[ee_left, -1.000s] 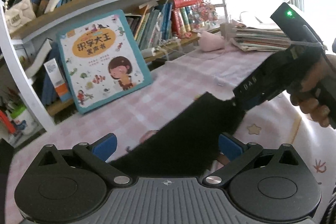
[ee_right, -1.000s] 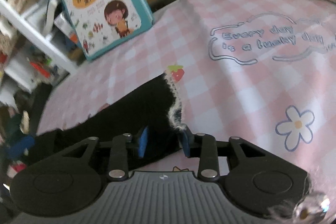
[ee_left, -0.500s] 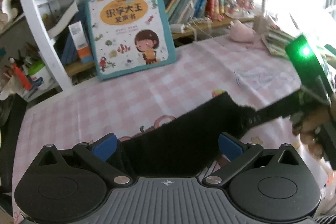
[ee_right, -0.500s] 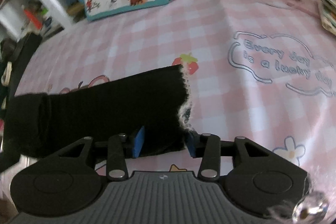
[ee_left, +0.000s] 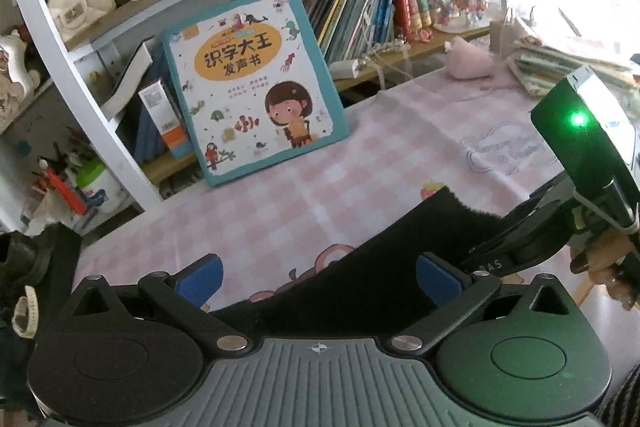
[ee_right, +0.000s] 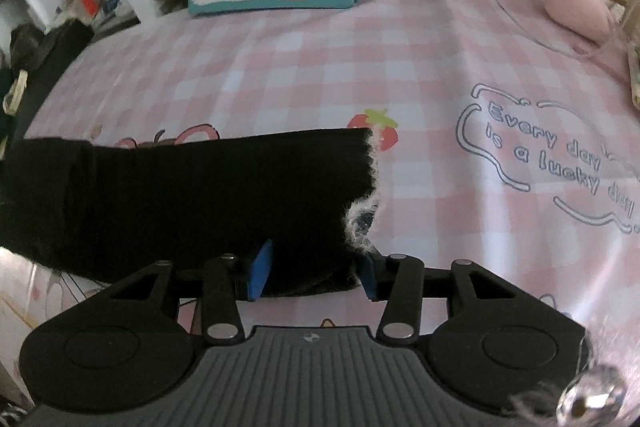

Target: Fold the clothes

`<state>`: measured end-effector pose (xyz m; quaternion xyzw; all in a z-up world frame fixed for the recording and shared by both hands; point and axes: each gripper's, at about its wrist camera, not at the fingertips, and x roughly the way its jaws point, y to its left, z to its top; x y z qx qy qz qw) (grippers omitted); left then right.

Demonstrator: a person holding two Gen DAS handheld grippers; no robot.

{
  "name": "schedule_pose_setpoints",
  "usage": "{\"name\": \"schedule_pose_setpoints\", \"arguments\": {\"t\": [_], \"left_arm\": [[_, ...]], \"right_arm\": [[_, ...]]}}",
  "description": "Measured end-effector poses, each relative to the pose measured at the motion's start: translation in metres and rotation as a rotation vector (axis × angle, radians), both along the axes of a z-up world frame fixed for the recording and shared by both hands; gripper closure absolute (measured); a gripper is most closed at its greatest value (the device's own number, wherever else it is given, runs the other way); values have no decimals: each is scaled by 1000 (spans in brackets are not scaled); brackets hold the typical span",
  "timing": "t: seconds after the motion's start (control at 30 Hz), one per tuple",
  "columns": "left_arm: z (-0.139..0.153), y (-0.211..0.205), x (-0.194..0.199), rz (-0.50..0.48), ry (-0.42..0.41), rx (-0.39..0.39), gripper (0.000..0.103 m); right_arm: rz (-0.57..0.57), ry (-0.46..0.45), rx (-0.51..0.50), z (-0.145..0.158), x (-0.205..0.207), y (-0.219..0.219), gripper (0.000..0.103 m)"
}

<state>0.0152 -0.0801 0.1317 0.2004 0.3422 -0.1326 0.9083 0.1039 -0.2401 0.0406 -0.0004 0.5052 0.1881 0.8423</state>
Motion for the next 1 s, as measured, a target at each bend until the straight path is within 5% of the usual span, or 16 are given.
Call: {"name": "schedule_pose_setpoints", "arguments": {"t": [0.17, 0.33, 0.63, 0.9, 1.0], "left_arm": [[-10, -5, -5, -10, 18, 44, 0], [-23, -9, -8, -14, 34, 73, 0], [-42, -29, -10, -49, 15, 105, 0], [-48, -57, -17, -130, -82, 129, 0], [-48, -63, -14, -134, -123, 137, 9]], "right_arm": [[64, -37, -11, -3, -3, 5, 76], [15, 37, 91, -3, 11, -7, 89], [-106, 155, 442, 31, 27, -40, 90], [5, 128, 514, 74, 20, -22, 90], [64, 114, 516, 87, 15, -14, 90]]}}
